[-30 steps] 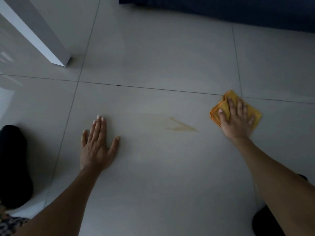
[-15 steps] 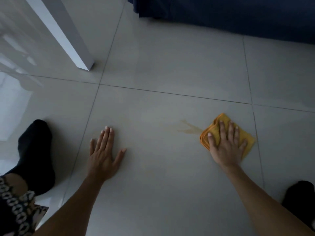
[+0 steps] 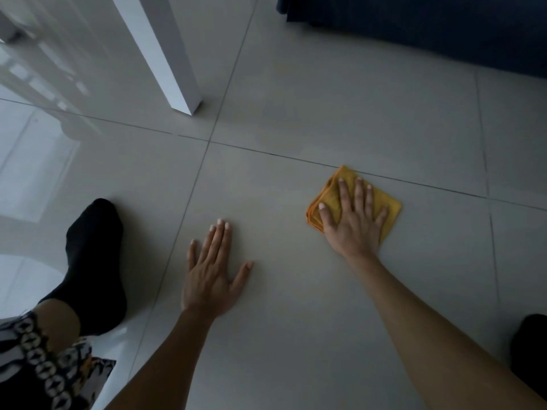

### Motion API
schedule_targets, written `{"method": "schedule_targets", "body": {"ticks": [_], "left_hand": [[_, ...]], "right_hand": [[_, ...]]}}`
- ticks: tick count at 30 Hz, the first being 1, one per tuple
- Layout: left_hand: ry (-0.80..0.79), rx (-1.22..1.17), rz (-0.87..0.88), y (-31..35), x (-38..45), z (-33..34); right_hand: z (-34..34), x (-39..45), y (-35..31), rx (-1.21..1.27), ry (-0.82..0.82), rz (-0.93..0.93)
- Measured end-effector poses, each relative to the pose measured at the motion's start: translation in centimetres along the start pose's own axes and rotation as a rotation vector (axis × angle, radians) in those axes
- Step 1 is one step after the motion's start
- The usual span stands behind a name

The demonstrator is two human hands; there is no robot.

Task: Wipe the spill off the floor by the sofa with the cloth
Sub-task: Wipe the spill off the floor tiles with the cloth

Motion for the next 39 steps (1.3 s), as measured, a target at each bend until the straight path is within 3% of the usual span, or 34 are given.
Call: {"method": "schedule_targets", "body": {"ticks": [11, 18, 27, 39], "left_hand": [[-0.006, 0.013, -0.006, 0.0, 0.1, -0.1], [-0.033, 0.026, -0.005, -0.2, 0.3, 0.0], [-0.036, 0.031, -0.009, -0.2, 0.2, 0.0], [0.011, 0.000, 0.002, 0.0, 0.0, -0.1]], "right_hand": [[1.4, 4.0, -12.9, 0.023, -0.041, -0.271], [2.2, 1.0, -15.0, -0.022, -0.102, -0.565], [1.4, -2.9, -8.1, 0.033, -0.061, -0.463], [-1.7, -2.9, 10.5, -0.055, 0.009, -0.151]]}}
Point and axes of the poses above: each hand's wrist, its own x-axis towards the middle knuckle, its own z-axis out of the palm, y = z × x, the point moved 3 cm from there along x, towards the middle knuckle
